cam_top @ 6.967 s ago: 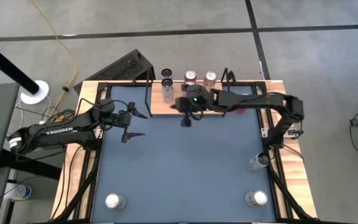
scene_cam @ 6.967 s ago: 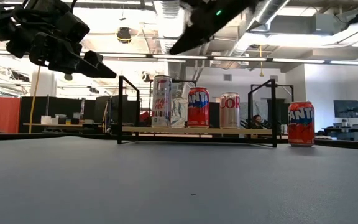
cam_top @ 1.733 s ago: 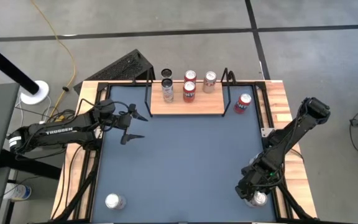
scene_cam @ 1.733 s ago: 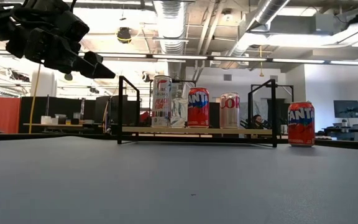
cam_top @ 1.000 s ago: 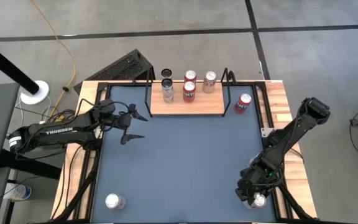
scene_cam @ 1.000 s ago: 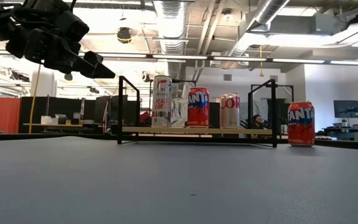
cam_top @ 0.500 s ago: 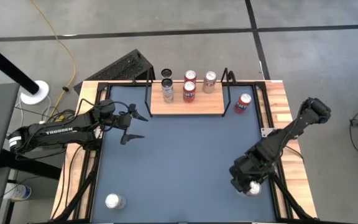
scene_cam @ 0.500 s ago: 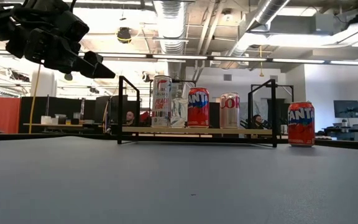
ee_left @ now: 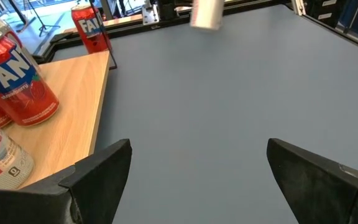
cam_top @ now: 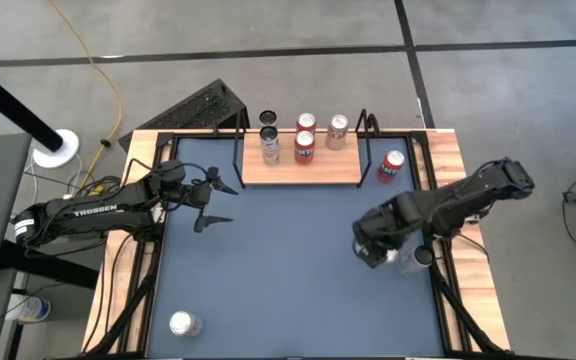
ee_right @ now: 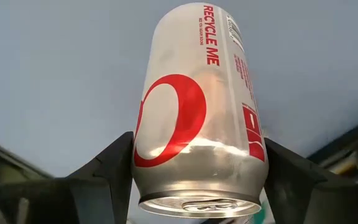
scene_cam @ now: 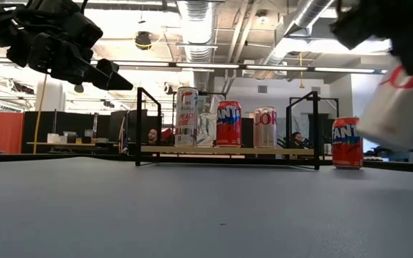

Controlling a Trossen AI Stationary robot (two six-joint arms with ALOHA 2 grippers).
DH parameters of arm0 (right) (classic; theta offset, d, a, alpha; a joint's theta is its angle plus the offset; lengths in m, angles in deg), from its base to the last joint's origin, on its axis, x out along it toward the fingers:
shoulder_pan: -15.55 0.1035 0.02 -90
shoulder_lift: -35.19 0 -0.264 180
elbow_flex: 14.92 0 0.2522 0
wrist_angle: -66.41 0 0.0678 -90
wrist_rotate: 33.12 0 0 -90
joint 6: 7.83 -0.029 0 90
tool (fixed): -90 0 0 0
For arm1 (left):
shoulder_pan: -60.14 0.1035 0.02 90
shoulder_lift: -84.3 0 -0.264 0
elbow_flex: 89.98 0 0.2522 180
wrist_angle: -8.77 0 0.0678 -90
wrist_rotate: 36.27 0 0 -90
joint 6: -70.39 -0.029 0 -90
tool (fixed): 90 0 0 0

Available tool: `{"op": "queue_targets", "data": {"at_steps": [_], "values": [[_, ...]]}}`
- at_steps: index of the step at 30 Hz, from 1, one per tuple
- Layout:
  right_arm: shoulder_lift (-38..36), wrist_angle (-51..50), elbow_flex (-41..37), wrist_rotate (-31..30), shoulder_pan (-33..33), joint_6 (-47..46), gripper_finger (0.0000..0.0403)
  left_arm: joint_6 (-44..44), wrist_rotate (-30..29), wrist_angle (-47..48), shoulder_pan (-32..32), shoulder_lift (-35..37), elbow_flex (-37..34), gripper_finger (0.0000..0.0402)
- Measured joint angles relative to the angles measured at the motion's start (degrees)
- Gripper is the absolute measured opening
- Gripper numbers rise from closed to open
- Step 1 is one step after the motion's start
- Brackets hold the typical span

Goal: Place canned beverage on shelf
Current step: Put the right silver soda can on the shelf aligned with the other silver soda can

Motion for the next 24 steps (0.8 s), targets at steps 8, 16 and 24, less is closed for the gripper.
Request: {"op": "queue_targets", "data": {"at_steps": [8,16,24], "values": [[0.02,-0.01,0.00,-1.03,-12.57,15.12,0.0265,0.00,-0.02,0.00,0.00,0.00,0.00,0.0364],[2.28,-1.13,0.79,0.66,-24.72,25.90,0.0265,0.05,-0.07,-0.64,0.01,0.00,0.00,0.0364],[17.49,-14.61,8.48,1.90,-29.04,38.23,0.0265,0.33,-0.13,-0.99,-0.01,0.02,0.00,0.0364]]}}
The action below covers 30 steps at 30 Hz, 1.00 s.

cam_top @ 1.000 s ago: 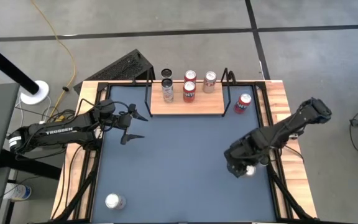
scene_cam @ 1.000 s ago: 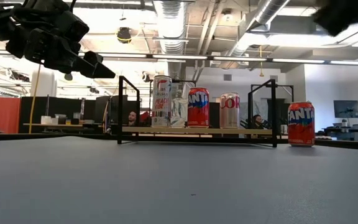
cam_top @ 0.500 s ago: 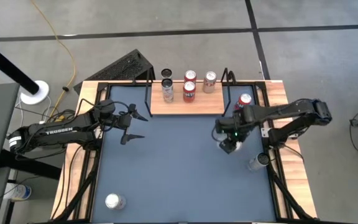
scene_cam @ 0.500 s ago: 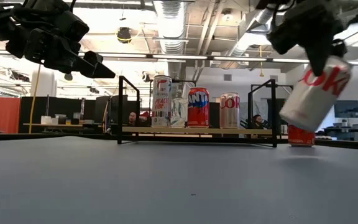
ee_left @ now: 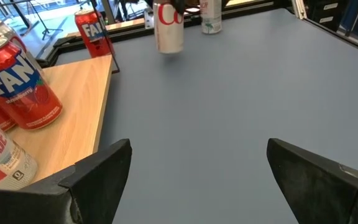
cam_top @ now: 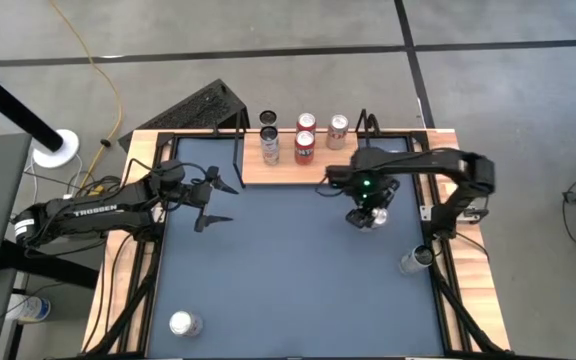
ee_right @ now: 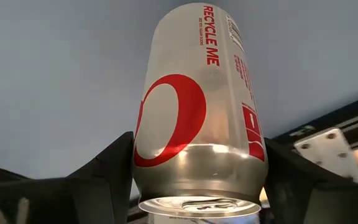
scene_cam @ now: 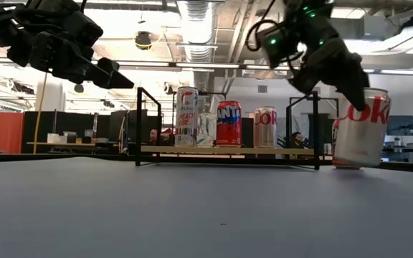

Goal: Place canned beverage on shelf
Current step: Put the right silver soda can on the shelf aligned with the other silver soda can

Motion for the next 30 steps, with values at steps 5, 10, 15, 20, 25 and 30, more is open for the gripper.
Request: {"op": "queue_targets", "data": {"at_steps": [5,10,15,20,25,30], "values": [[5.84,-0.74,4.49,-1.51,0.77,2.97,0.0265,-0.24,-0.12,0.73,0.02,0.00,0.00,0.0364],[7.80,0.60,6.53,-1.25,1.70,3.72,0.0265,-0.71,-0.44,1.90,0.02,0.00,0.00,0.0364],[7.89,1.88,6.51,2.12,1.70,4.14,0.0280,-0.72,-0.37,2.25,0.02,0.00,0.00,0.0364],[7.89,1.66,6.51,2.01,1.62,3.92,0.0324,-0.72,-0.37,2.43,0.02,0.00,0.00,0.0364],[7.88,1.46,6.51,2.77,1.09,2.50,0.0353,-0.74,-0.35,2.45,0.00,0.00,0.00,0.0364],[7.86,0.20,7.14,2.75,0.48,2.62,0.0355,-0.74,-0.35,2.45,0.02,-0.01,0.00,0.0364]]}}
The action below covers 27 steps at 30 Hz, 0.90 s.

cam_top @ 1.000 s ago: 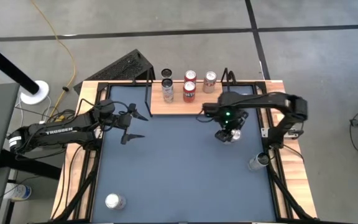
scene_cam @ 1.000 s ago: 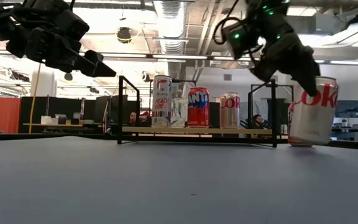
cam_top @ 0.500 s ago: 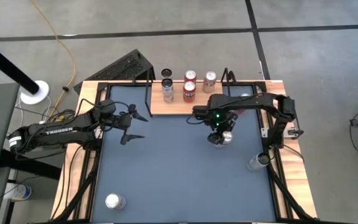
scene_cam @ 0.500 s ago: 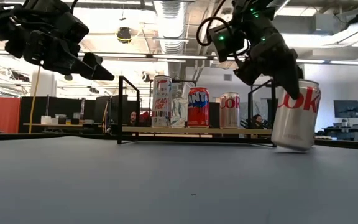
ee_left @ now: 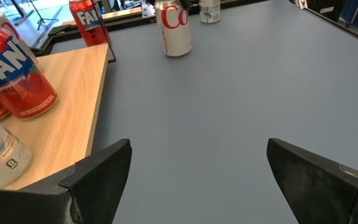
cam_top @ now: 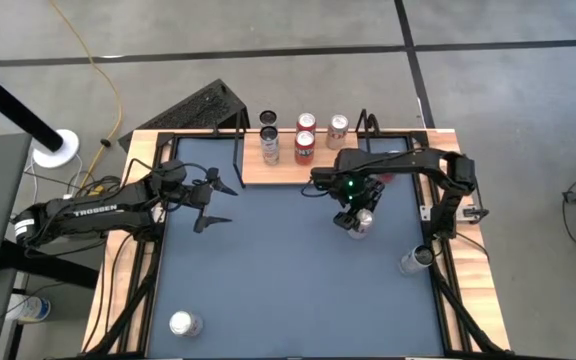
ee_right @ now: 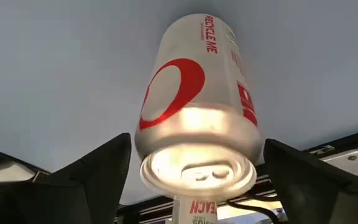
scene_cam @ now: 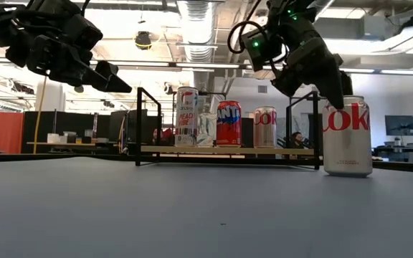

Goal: Place canned beverage on shelf
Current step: Put the right silver soda can on the shelf aligned with the other silver soda can

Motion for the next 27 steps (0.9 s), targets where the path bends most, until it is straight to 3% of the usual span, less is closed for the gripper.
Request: {"op": "queue_targets", "data": {"at_steps": [14,27], "values": [[-4.68,-0.64,14.38,-8.55,2.89,4.15,0.0347,0.00,0.02,0.02,-0.01,0.01,0.00,0.0364],[-17.12,11.10,14.54,-37.03,20.13,2.30,0.0347,0.01,0.02,0.04,-0.01,0.01,0.00,0.0364]]}}
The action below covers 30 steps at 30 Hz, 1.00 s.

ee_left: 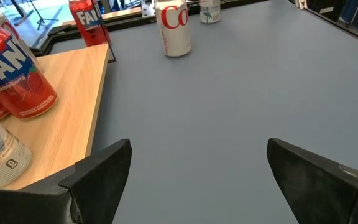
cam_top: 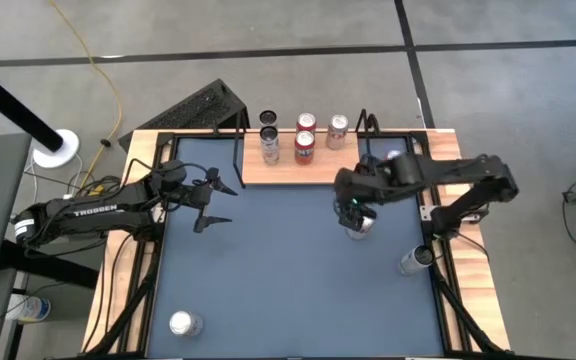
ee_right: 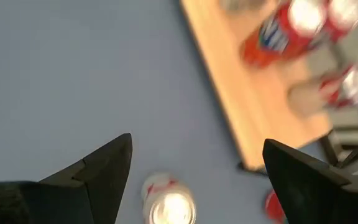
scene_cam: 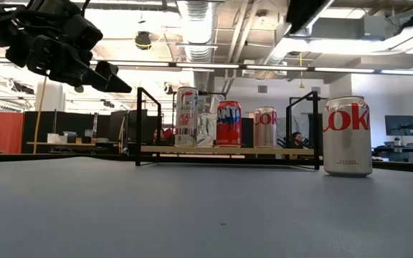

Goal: Place canned beverage on shelf
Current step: Put the right silver soda can on the shelf aligned with the other silver soda can

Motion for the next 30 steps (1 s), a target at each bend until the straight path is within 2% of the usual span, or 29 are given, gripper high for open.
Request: {"op": "queue_targets", "data": {"at_steps": [5,12,16,19,23,30], "values": [[-1.39,4.49,-0.02,-9.35,7.08,0.72,0.0347,0.01,0.00,0.01,0.02,0.00,0.00,0.0364],[-0.84,9.22,-0.07,-17.07,14.70,3.53,0.0346,0.03,0.00,0.01,0.02,0.00,0.00,0.0364],[-1.93,12.19,-2.60,-22.62,19.05,4.32,0.0338,0.01,0.02,0.24,0.01,0.00,0.00,0.0364],[-6.01,17.21,-9.09,-26.03,21.91,3.09,0.0328,0.01,0.02,0.25,0.02,0.00,0.00,0.0364],[-13.92,30.07,-21.70,-26.18,23.51,3.41,0.0321,0.07,0.02,0.26,0.01,0.00,0.00,0.0364],[-28.16,53.46,-41.06,-20.98,23.45,9.98,0.0321,0.17,0.02,0.73,0.01,0.00,0.00,0.0364]]}}
